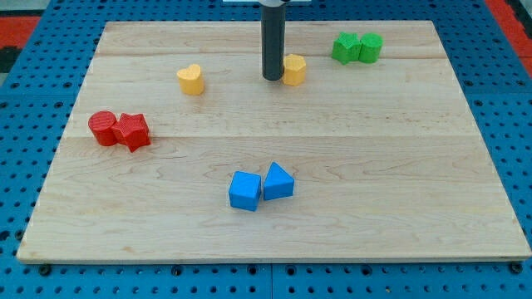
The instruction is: Push the yellow hexagon left to the green star
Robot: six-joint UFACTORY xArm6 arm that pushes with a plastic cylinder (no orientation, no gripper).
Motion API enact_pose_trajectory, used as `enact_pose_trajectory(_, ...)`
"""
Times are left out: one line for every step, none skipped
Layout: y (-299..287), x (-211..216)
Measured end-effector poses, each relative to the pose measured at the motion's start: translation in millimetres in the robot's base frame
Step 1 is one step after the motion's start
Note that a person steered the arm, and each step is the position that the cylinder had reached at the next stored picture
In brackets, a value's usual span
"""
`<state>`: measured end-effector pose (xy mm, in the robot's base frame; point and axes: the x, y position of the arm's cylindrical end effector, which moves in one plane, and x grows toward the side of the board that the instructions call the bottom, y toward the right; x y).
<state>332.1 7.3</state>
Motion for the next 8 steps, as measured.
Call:
enact_pose_trajectory(0,41)
enact_pose_trajectory(3,41)
enact_pose_trajectory(40,39)
enact_pose_trajectory(42,38)
enact_pose_trajectory(42,-4)
enact_pose_trajectory(42,-26)
enact_pose_trajectory(42,-26)
enact_pose_trajectory(12,-11)
